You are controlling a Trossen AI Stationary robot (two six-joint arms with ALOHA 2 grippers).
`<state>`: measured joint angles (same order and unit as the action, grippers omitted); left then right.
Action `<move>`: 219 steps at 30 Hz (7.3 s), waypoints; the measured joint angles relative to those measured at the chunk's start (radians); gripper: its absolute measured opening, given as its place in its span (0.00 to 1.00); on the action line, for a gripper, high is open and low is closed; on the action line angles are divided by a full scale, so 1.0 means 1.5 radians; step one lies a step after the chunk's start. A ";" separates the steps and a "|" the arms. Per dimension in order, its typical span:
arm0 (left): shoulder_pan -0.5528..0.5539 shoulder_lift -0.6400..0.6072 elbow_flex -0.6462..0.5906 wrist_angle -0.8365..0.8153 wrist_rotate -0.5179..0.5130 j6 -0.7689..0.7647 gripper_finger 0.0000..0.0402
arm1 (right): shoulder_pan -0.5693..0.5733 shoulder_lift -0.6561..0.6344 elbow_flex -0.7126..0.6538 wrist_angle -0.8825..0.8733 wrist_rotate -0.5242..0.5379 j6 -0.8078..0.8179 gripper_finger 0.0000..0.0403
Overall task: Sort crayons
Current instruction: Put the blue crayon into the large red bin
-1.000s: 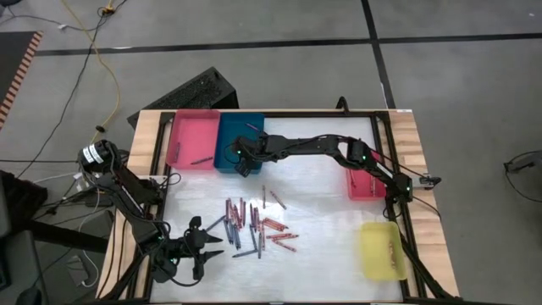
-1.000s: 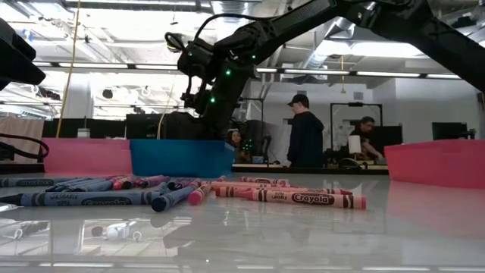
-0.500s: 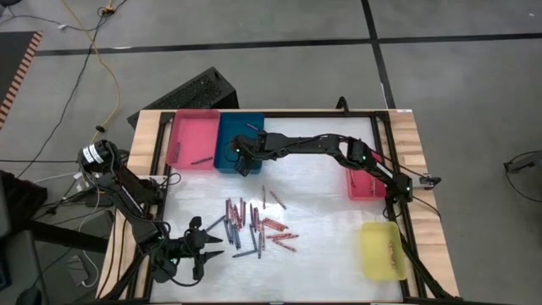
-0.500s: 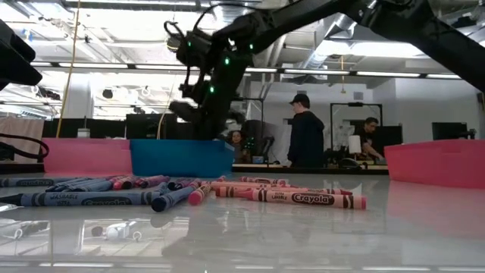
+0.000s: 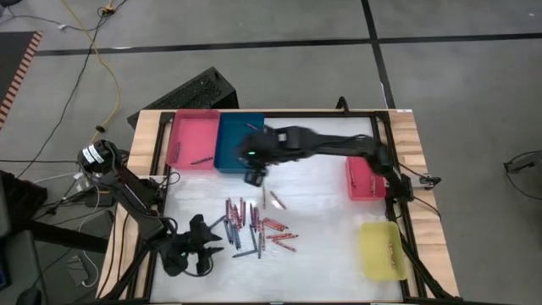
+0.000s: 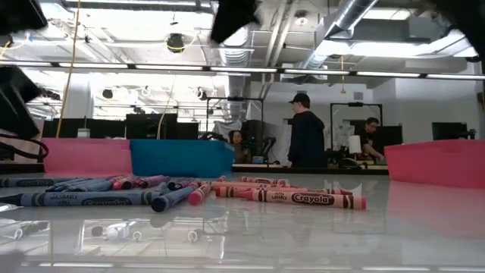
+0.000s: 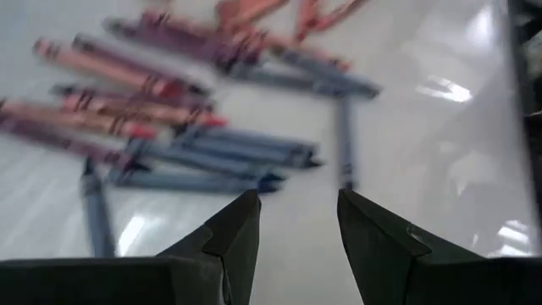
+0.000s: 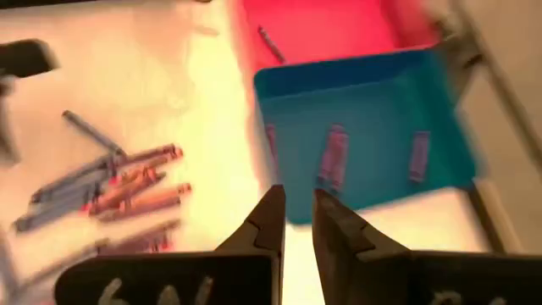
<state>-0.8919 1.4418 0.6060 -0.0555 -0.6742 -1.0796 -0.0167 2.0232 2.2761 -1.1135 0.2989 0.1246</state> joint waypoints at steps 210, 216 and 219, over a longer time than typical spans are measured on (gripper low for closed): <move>0.083 -0.176 -0.303 0.846 -0.028 0.642 0.06 | 0.226 -0.004 -0.628 1.288 0.034 0.022 0.00; 0.083 -0.176 -0.303 0.845 -0.030 0.641 0.07 | 0.225 -0.004 -0.628 1.289 0.045 0.022 0.00; 0.083 -0.176 -0.303 0.844 -0.043 0.641 0.07 | 0.223 -0.004 -0.628 1.289 0.046 0.022 0.00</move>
<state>-0.7677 1.1774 0.1516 1.2106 -0.7394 -0.1181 0.3176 2.0171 1.3338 0.8196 0.3683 0.1574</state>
